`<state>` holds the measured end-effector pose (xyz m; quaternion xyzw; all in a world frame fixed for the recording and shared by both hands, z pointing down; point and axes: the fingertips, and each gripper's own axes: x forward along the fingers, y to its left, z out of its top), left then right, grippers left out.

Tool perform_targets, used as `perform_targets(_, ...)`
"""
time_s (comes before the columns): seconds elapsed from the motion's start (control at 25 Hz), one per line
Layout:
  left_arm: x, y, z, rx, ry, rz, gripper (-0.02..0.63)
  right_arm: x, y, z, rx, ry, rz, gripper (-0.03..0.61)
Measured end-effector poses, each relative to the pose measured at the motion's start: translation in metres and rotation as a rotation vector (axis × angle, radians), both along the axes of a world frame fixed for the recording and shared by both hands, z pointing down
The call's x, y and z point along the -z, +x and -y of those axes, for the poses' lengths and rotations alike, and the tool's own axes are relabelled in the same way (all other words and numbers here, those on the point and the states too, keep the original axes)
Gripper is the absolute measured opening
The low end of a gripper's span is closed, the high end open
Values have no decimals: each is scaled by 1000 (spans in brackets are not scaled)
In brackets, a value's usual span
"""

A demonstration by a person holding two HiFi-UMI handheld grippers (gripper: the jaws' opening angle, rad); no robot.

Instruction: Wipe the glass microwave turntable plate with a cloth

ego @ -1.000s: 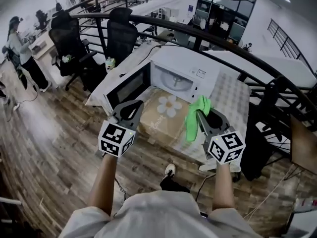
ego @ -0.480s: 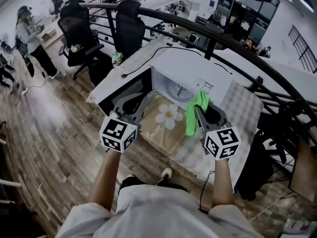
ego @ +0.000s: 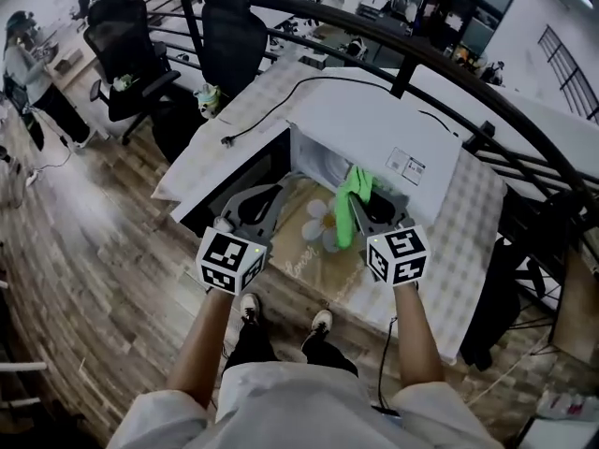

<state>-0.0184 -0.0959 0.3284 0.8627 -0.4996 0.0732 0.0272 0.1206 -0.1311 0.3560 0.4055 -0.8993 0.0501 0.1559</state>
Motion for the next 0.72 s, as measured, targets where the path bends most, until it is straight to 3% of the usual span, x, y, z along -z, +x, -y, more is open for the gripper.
perform_targets(0.28,-57,-19,48,-93,-69,53,14,-88,-48,89,-123,12,-100,97)
perform_targets(0.64,-108,-22,61,-136,-142,83,14,-186,-78,179,-136,-24,-315,101)
perform_targets(0.72,-119,-21,58,-132,-166,102,14,-201,-81,194,-121,-59,-325,101)
